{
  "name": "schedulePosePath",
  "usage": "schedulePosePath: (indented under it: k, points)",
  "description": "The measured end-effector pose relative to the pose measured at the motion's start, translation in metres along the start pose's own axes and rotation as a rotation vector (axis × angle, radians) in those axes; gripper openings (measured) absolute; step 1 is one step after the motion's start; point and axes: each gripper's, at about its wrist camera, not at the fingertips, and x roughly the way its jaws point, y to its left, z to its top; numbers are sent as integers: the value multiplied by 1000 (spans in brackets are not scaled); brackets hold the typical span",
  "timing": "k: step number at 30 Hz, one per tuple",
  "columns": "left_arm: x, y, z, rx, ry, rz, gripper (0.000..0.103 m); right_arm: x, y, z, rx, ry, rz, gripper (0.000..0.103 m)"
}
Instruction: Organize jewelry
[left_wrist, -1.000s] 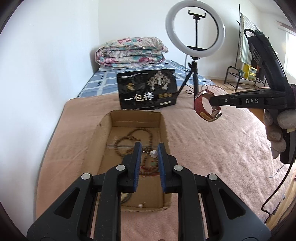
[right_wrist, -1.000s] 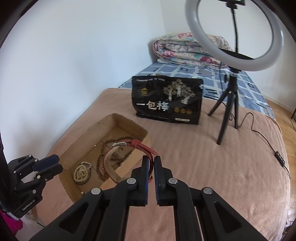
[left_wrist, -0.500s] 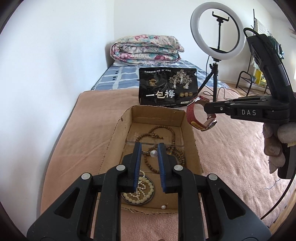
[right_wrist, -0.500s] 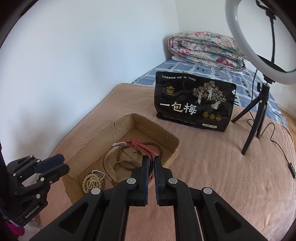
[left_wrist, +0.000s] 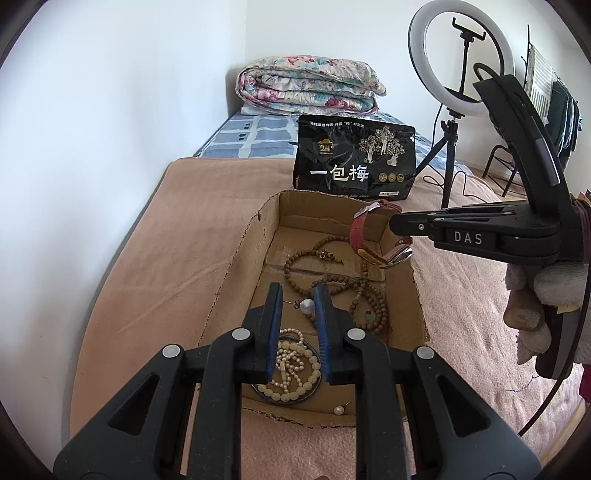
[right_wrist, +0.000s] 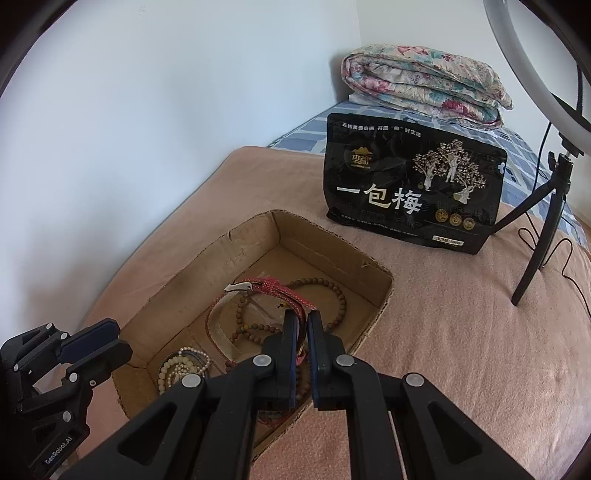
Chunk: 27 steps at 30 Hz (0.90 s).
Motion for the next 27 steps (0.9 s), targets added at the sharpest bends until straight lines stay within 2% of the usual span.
schedulePosePath:
  k: [6,9,11,16,17,18,19,20,24,27]
  points:
    - [0,-3,0,6,0,2,17,4,4,-1,-14,5,0,5]
    - [0,-3,0,3,0,-3,17,3,5,0,-13,-1,-2,14]
    - [-1,-2,1,3,-3,-1,17,-1,7,0,-14,-18,-12,26]
    - [-1,-1,2,3,10,6,17,-8,9,3,-23,-37,-16,33]
    - [-2,-1,1,2,11,8,21,-10,9,3,-27,-43,-26,40]
    - [-2,-1,1,1,9,11,37,-12,10,3,-29,-48,-35,45]
    - [-3,-1,1,0,2,18,60,-15,10,3,-31,-57,-45,55]
    - [-5,-1,1,0,-12,25,66,-18,10,3,-33,-67,-52,59]
    - [-11,-1,1,-3,-26,30,68,-28,8,3,-31,-79,-62,61]
    - [-17,-2,1,0,-34,33,68,-36,6,2,-21,-92,-64,67]
